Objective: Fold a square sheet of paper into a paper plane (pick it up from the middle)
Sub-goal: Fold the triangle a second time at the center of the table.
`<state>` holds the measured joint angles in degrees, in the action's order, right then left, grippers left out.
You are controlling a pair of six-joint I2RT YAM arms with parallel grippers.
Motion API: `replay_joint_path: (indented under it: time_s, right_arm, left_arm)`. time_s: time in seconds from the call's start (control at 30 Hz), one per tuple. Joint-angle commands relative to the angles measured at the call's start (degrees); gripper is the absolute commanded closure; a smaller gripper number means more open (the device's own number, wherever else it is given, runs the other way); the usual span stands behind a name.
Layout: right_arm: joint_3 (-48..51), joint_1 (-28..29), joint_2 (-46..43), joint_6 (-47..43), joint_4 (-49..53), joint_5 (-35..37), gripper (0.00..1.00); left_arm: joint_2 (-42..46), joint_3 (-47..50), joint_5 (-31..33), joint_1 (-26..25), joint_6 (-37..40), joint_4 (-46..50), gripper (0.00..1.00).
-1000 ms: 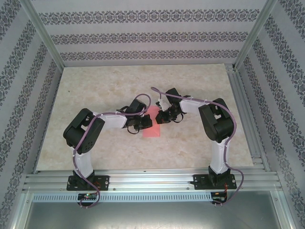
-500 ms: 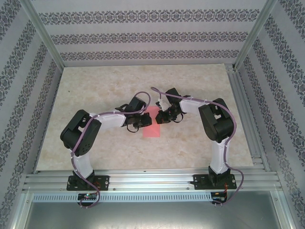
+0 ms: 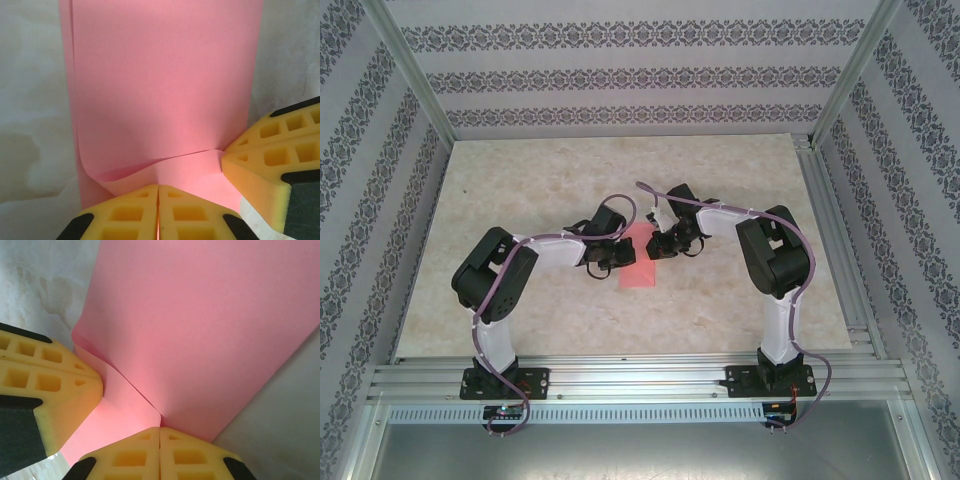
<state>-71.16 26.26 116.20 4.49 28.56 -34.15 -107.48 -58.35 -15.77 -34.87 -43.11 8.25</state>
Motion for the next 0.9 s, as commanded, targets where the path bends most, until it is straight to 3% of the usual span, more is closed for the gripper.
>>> replay_joint_path:
  time_s: [0.0, 0.4, 0.87]
  right_arm:
    - [0.8, 1.2, 3.4, -1.2, -0.3, 5.7, 0.93]
    - [0.8, 1.2, 3.2, -1.2, -0.1, 5.8, 0.93]
    - [0.6, 1.3, 3.3, -1.2, -0.1, 5.7, 0.93]
  left_arm:
    - [-2.5, 1.7, 0.3, 0.4, 0.0, -0.4, 0.9]
    - [4.3, -3.0, 1.4, 1.1, 1.1, 3.6, 0.85]
    - [-2.7, 1.2, 2.2, 1.2, 1.6, 1.0, 0.86]
